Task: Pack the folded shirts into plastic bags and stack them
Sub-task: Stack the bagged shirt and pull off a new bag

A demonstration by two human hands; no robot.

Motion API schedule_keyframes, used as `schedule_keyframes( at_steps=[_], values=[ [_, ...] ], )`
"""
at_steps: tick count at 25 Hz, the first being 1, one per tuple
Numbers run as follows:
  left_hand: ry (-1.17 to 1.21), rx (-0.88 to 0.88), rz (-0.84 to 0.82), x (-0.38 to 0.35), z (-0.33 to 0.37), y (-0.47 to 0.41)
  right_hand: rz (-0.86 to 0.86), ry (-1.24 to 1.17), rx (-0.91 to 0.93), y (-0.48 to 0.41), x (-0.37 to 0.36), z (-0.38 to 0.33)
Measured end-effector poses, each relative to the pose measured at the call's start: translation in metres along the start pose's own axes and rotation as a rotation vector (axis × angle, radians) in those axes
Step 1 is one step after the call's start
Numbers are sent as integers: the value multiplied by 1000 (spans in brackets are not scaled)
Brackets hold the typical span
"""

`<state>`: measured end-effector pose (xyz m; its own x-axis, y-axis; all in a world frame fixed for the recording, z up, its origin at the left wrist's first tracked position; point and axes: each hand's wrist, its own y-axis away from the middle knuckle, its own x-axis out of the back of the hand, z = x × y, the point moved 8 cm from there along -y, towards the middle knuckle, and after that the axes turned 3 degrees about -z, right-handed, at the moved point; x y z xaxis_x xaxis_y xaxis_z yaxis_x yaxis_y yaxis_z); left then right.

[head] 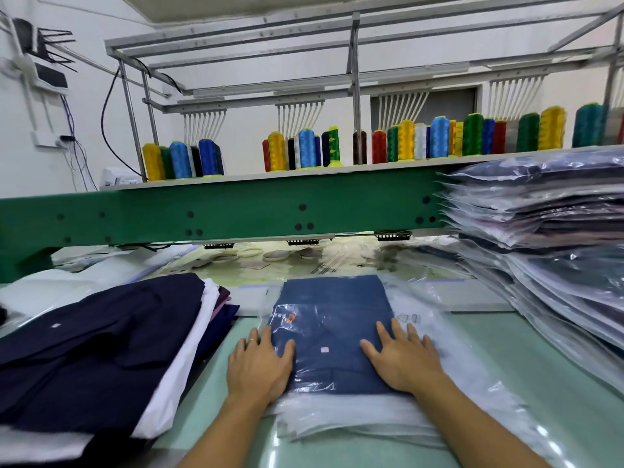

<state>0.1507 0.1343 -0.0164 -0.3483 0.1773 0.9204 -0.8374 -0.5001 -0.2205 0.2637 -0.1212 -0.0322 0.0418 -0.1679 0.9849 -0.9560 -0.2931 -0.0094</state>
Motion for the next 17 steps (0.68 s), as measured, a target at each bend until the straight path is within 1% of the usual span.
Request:
schedule_keyframes(
  at_steps=[2, 3, 4, 5, 6, 7, 8, 9, 10, 11, 12, 13, 15, 16, 17],
  values=[
    [-60, 33, 102, 14, -3, 7, 110, 58, -62, 7, 12, 4],
    [-48, 48, 116, 18, -6, 9, 189, 109, -78, 12, 22, 5],
    [-17, 68, 103, 20, -10, 10, 272, 149, -63, 17, 31, 2],
    [14, 87, 86, 22, -15, 9, 336, 155, -11, 21, 38, -5],
    [54, 104, 71, 22, -20, 8, 365, 123, 69, 25, 42, -16],
    [133, 121, 58, 23, -23, 7, 353, 67, 154, 29, 41, -28],
    [285, 146, 45, 22, -26, 5, 299, -5, 211, 31, 34, -39],
    [505, 176, 20, 20, -26, 5, 209, -75, 229, 31, 24, -48],
    [753, 213, -40, 14, -25, 4, 106, -113, 219, 30, 11, -54],
    [974, 241, -126, 8, -19, 4, 19, -101, 200, 28, -2, -57],
    [1140, 252, -230, 1, -12, 5, -36, -57, 179, 25, -11, -56],
    [1249, 252, -339, -5, -5, 8, -57, -23, 158, 21, -15, -52],
    [1351, 216, -563, -9, 13, 21, -55, 17, 114, 14, -14, -40],
    [1341, 188, -644, -10, 21, 27, -56, 34, 88, 11, -11, -33],
    [1292, 171, -681, -11, 26, 32, -59, 42, 62, 8, -8, -28]
  ],
)
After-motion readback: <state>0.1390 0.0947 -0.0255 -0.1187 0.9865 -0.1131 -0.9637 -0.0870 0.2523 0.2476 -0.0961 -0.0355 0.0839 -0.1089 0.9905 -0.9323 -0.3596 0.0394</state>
